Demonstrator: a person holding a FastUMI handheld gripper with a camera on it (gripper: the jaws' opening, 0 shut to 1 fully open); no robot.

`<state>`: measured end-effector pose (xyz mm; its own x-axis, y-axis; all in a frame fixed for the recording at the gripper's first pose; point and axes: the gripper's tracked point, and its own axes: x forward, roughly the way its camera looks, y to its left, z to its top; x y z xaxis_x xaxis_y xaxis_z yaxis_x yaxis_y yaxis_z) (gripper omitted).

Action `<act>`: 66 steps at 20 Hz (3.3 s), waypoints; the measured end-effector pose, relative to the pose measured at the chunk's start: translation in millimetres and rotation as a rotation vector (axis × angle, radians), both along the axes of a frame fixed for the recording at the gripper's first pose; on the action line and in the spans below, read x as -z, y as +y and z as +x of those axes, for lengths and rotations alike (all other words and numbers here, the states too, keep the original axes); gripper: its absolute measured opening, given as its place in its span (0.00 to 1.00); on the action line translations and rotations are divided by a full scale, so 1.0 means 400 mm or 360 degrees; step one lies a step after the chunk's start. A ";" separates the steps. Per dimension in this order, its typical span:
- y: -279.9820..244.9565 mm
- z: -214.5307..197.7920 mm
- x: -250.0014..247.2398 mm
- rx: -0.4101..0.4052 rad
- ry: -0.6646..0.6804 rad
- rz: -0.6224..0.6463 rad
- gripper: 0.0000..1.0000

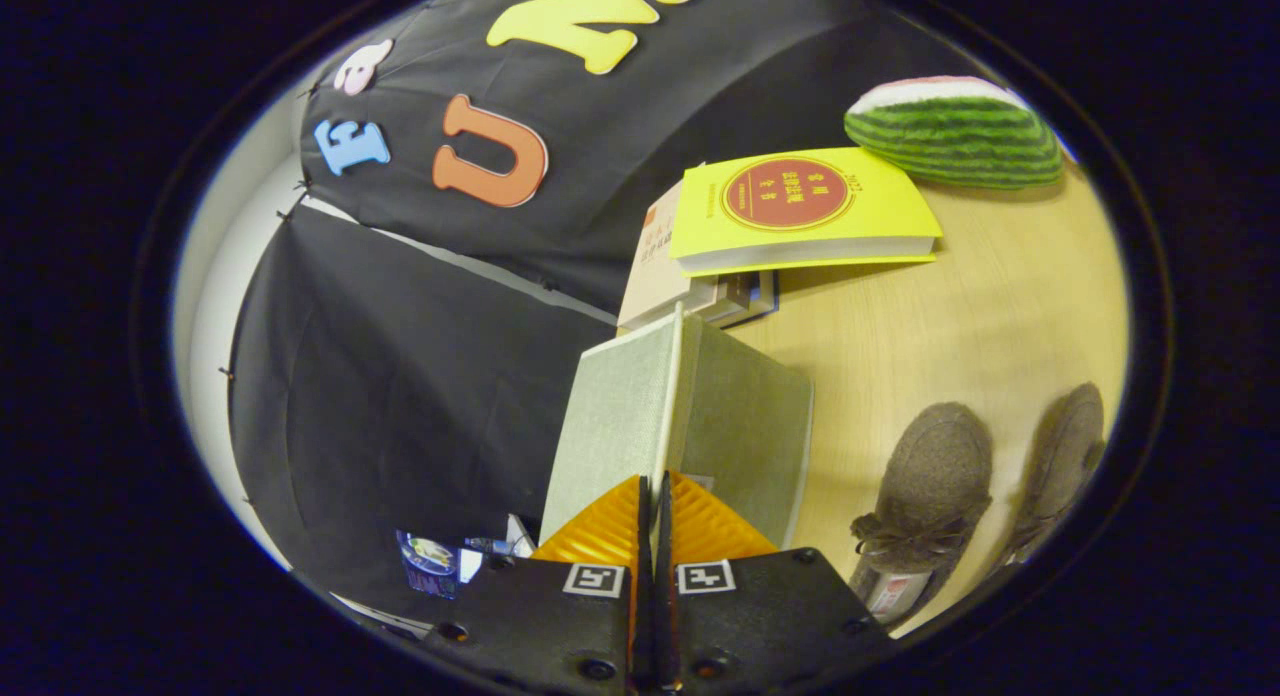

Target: Open the storage box then place both shoes into the box .Put the left shoe in first, then the right shoe, with the right side of both shoes facing outward in a uniform manner.

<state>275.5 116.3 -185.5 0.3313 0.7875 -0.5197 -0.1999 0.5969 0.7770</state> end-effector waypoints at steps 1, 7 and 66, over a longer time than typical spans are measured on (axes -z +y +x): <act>0.007 -0.003 -0.018 0.0000 -0.0002 0.0002 0.06; 0.080 -0.028 -0.174 -0.0014 -0.0098 0.0030 0.06; -0.403 -0.195 0.290 0.0145 0.0365 -0.1653 0.86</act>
<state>197.3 -44.8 -301.4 0.1760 -0.1001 -0.9793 -0.0345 0.9936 -0.1077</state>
